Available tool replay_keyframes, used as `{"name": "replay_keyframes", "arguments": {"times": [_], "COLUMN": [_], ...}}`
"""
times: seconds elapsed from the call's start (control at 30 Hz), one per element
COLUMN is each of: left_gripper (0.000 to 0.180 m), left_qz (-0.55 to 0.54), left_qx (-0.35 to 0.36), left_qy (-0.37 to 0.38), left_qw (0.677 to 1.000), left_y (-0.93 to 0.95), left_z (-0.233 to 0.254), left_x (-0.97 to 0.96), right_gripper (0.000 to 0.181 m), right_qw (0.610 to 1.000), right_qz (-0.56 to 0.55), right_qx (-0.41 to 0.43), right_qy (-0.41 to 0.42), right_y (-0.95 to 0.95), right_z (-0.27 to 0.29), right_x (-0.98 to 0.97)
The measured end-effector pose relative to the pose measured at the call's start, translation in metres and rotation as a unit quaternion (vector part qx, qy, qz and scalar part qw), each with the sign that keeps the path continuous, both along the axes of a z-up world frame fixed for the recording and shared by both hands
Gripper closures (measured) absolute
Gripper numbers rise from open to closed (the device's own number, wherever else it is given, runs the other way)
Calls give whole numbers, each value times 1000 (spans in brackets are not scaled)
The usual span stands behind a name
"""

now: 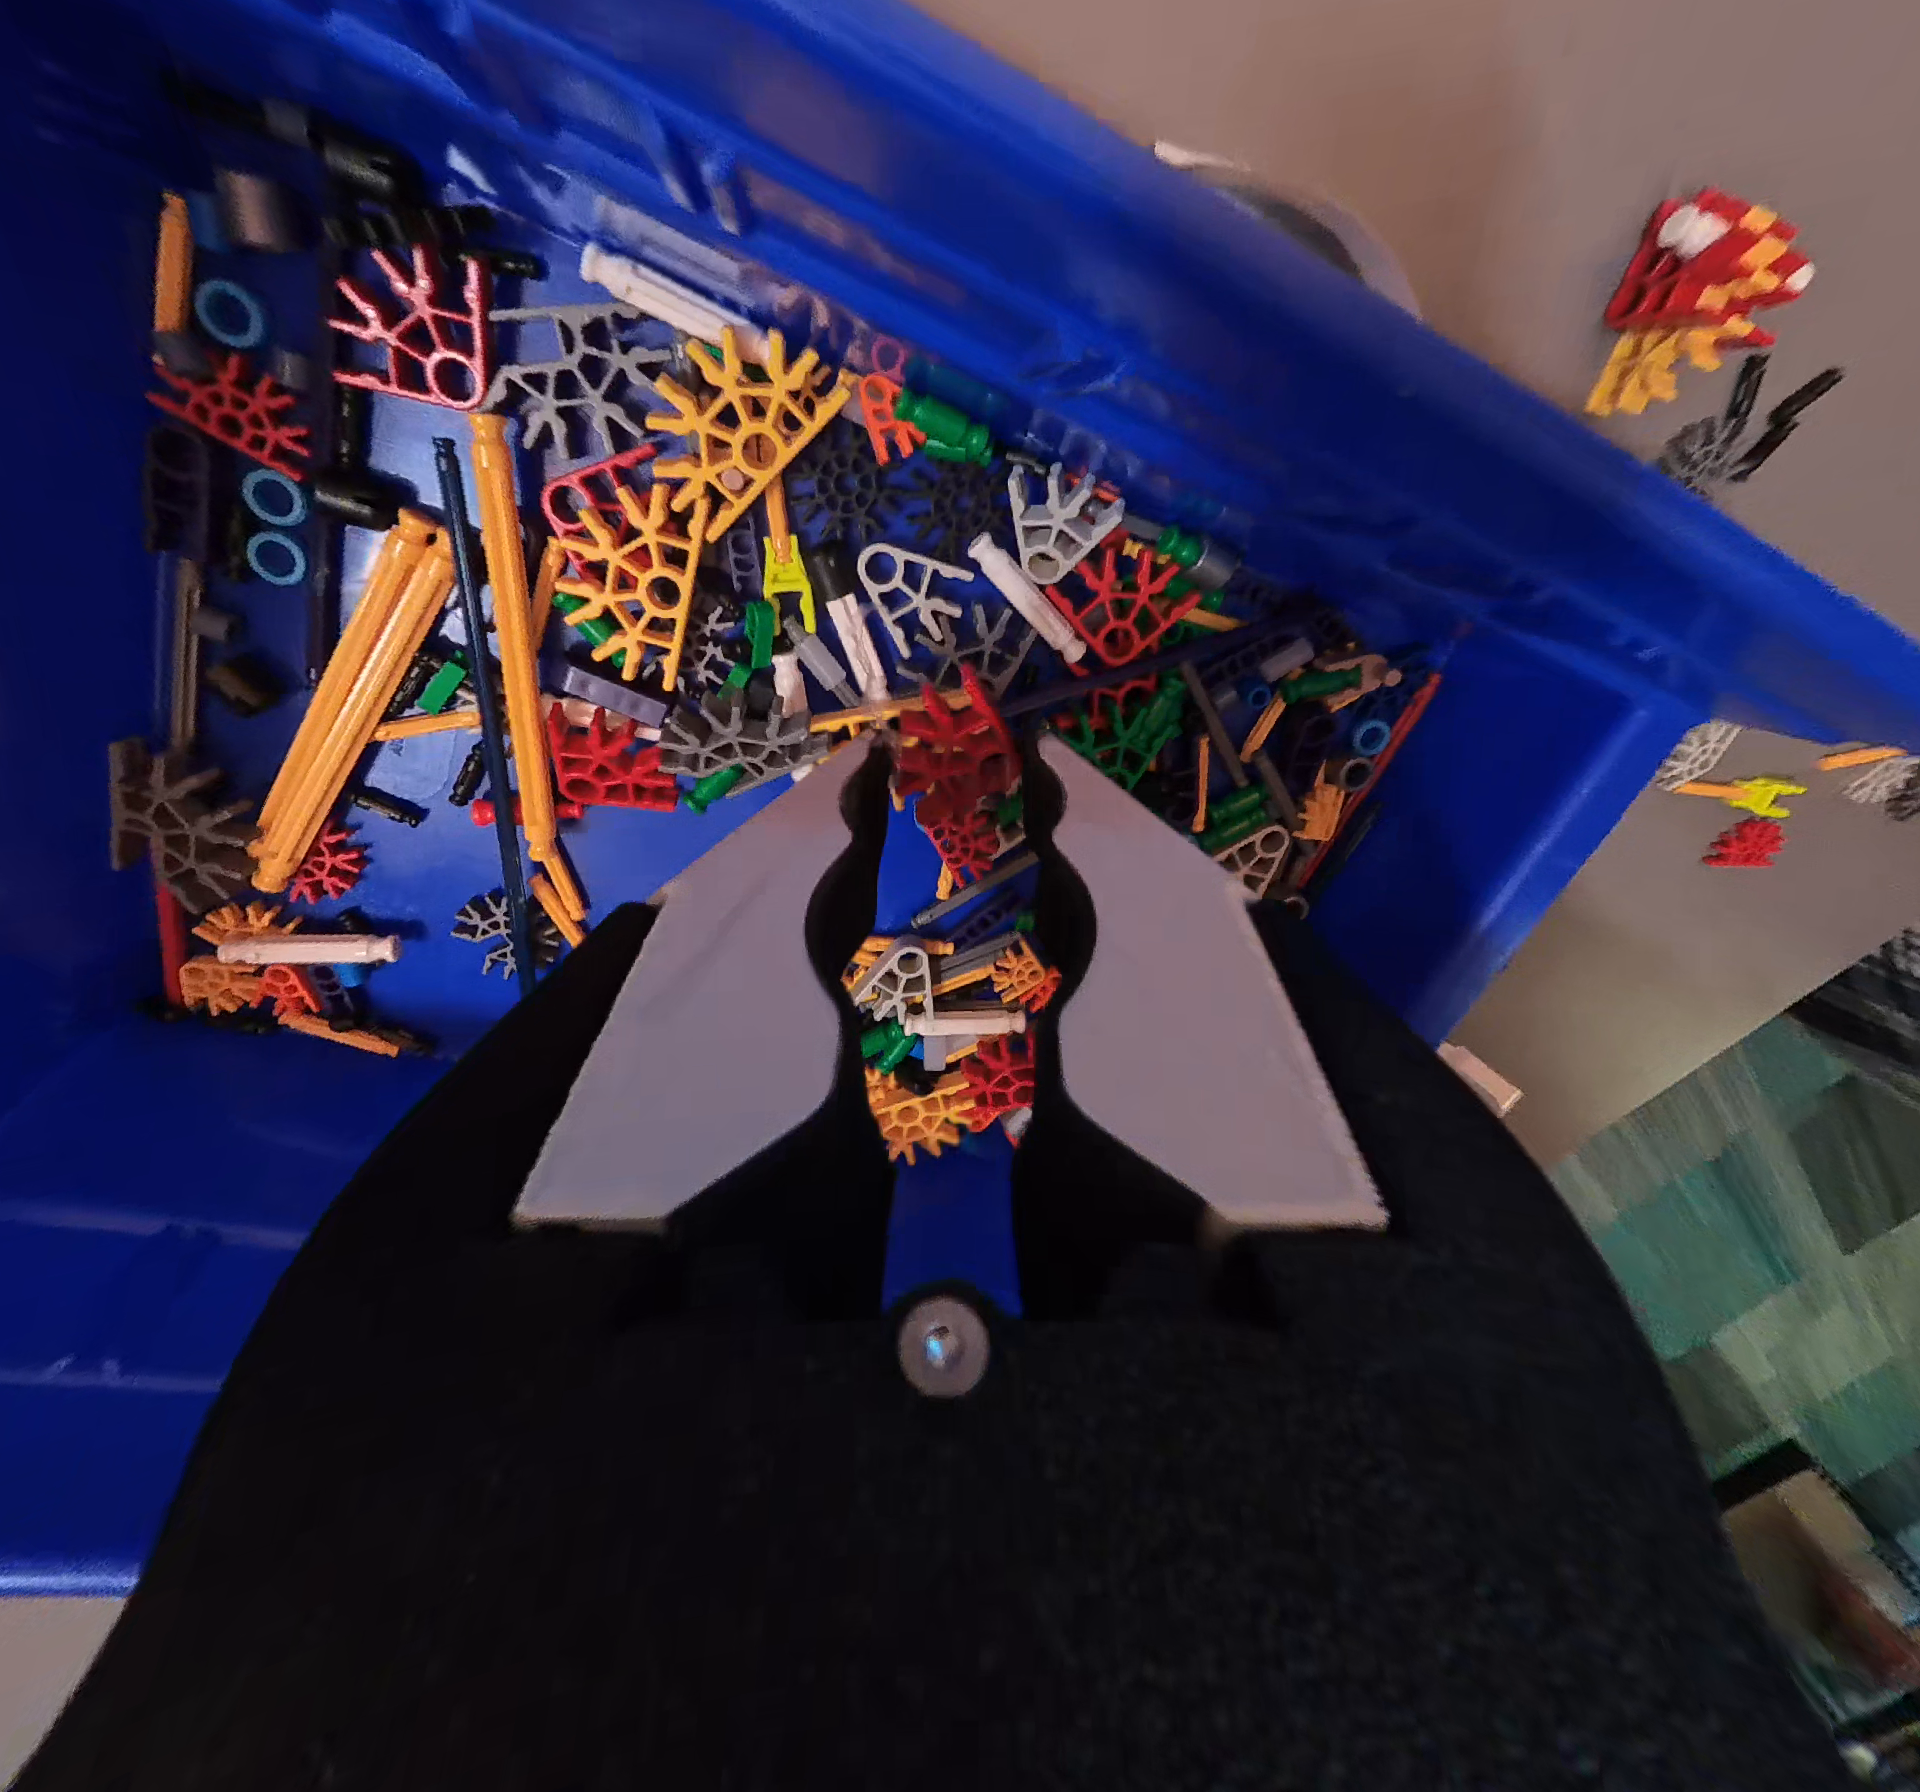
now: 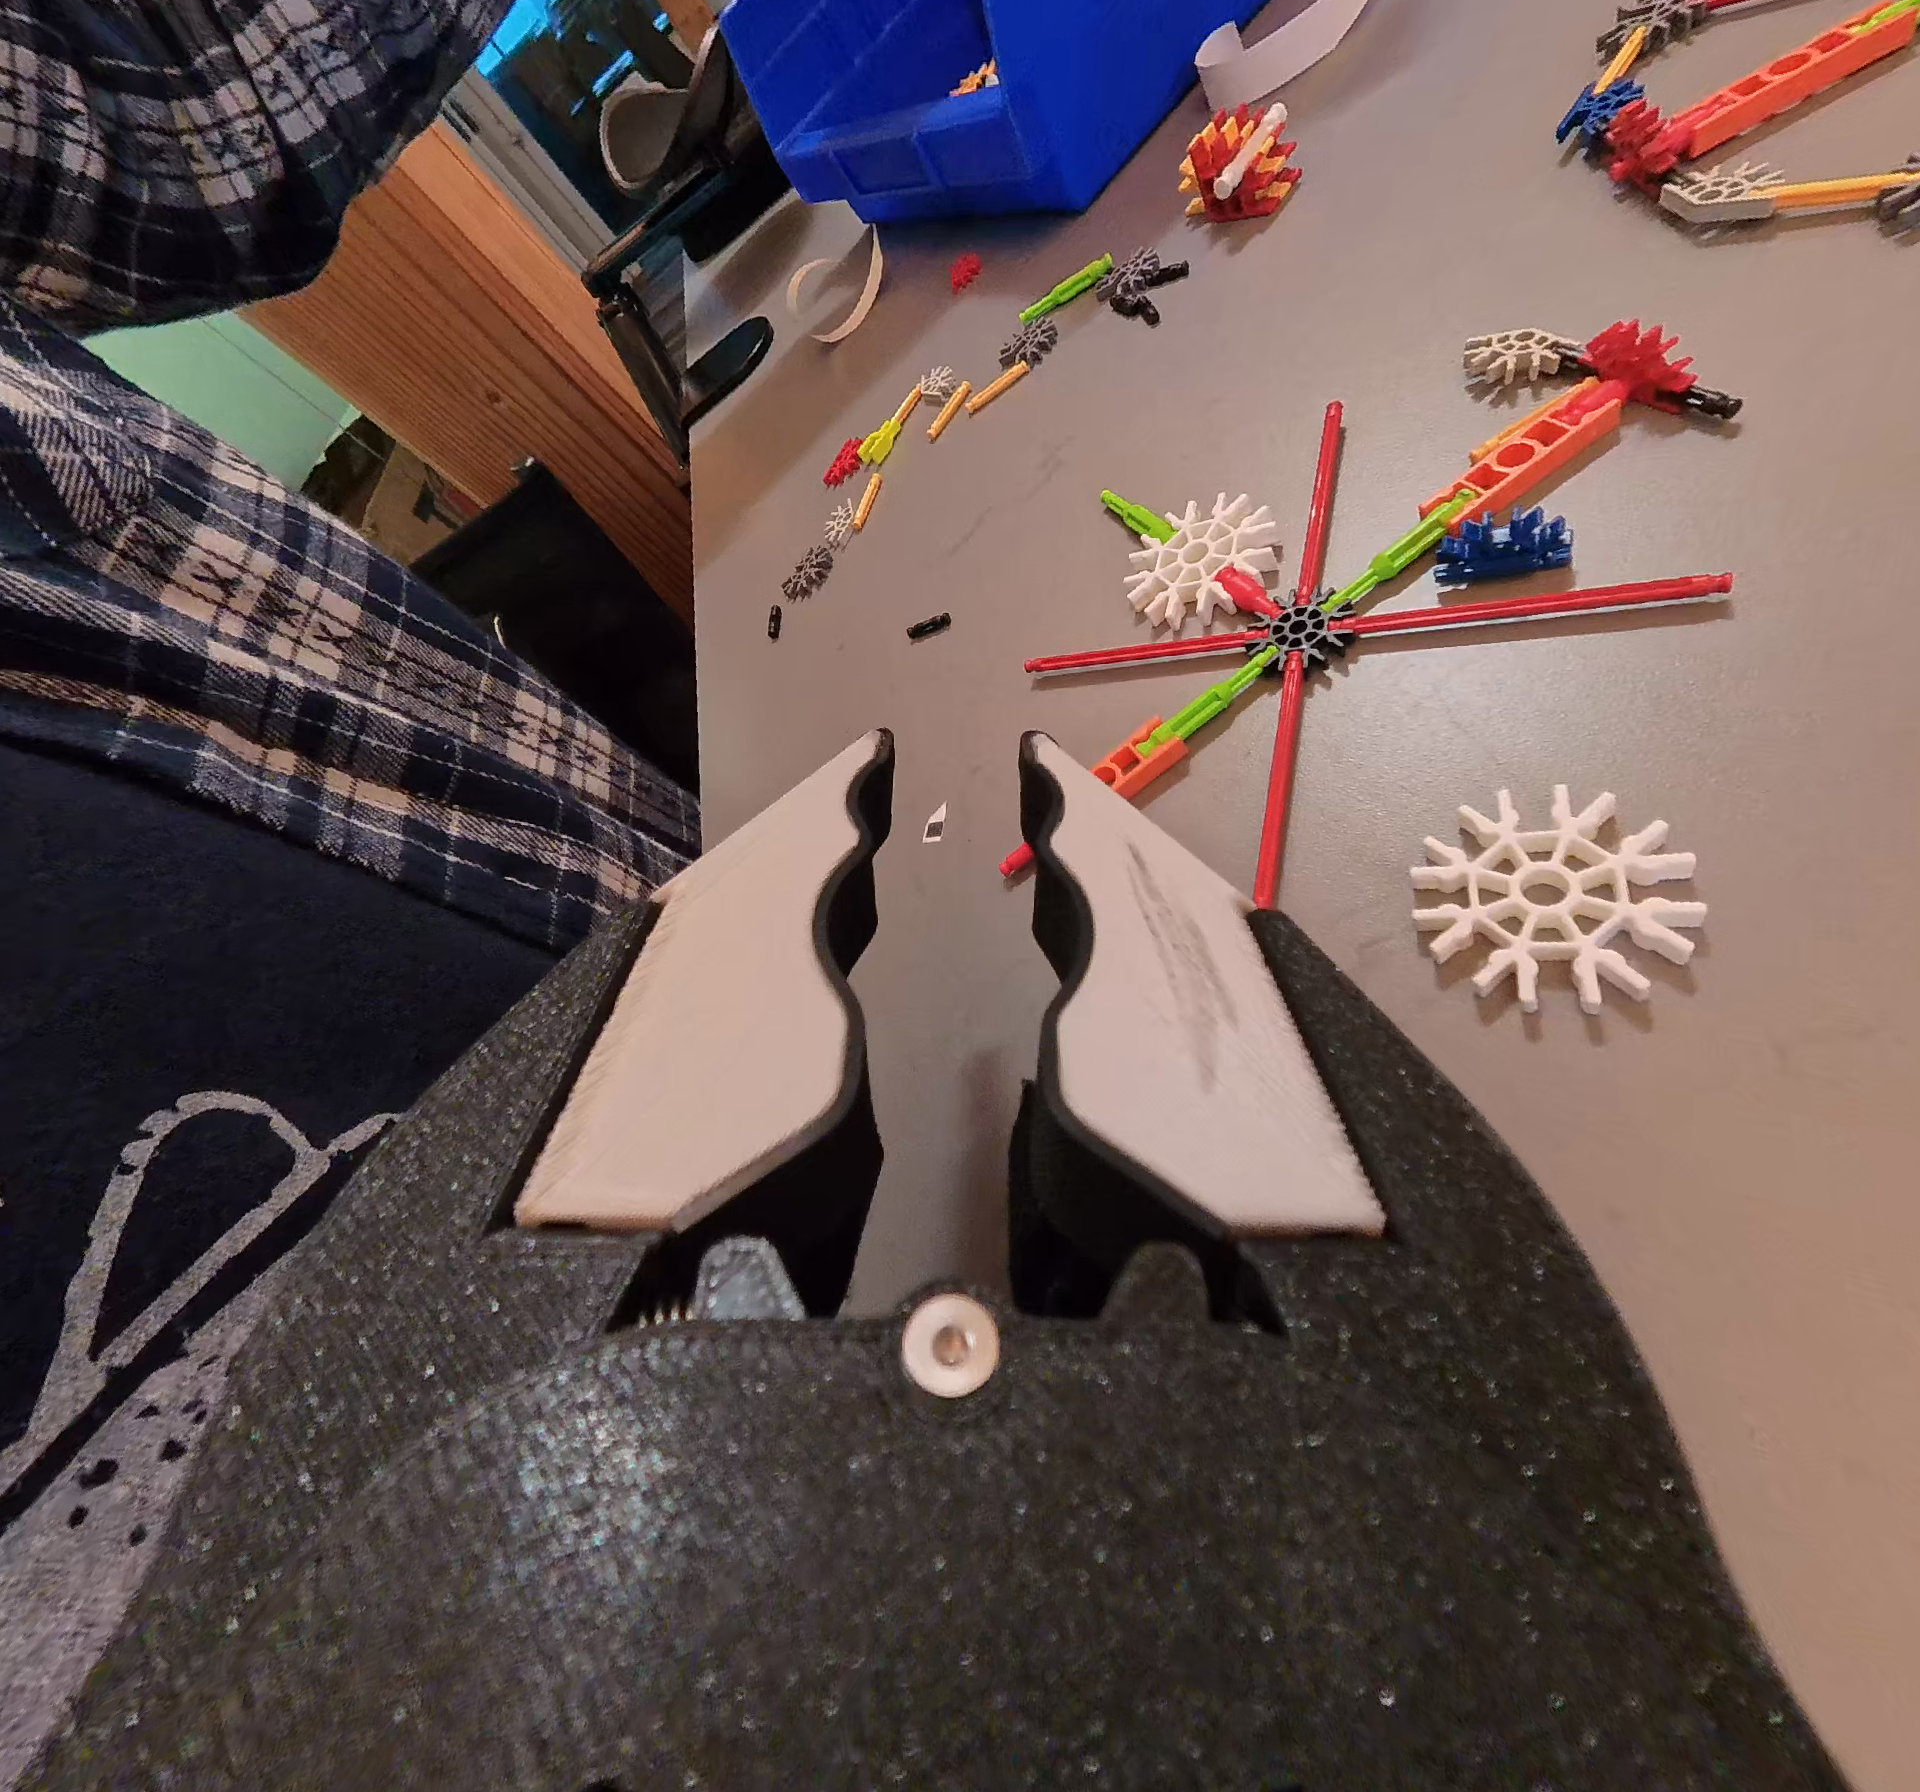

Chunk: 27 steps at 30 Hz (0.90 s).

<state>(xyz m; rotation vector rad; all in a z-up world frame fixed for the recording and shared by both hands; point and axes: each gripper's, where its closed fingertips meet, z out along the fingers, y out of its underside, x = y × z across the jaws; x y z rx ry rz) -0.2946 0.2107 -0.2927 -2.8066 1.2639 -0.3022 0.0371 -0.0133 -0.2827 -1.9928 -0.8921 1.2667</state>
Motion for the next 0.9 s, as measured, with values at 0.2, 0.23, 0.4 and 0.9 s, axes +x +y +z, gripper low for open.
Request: {"name": "replay_keyframes", "arguments": {"times": [0.2, 0.23, 0.4, 0.9], "left_gripper": [144, 140, 140, 137], "left_qz": [33, 37, 42, -12], "left_qx": [6, 5, 12, -93], "left_qy": [-10, -16, 21, 137], "left_qw": [999, 999, 999, 986], "left_y": [8, 9, 9, -35], "left_z": [8, 9, 12, -9], "left_x": [-17, -18, -41, -77], "right_gripper": [158, 158, 158, 158], "right_qw": [1000, 1000, 1000, 1000], "right_qz": [4, 4, 3, -1], "right_qx": [-4, -5, -7, -7], "right_qy": [-4, -5, -8, -11], "right_y": [-1, -2, -2, -2], "right_z": [-1, -1, -2, -2], "right_x": [0, 0, 1, 3]}}
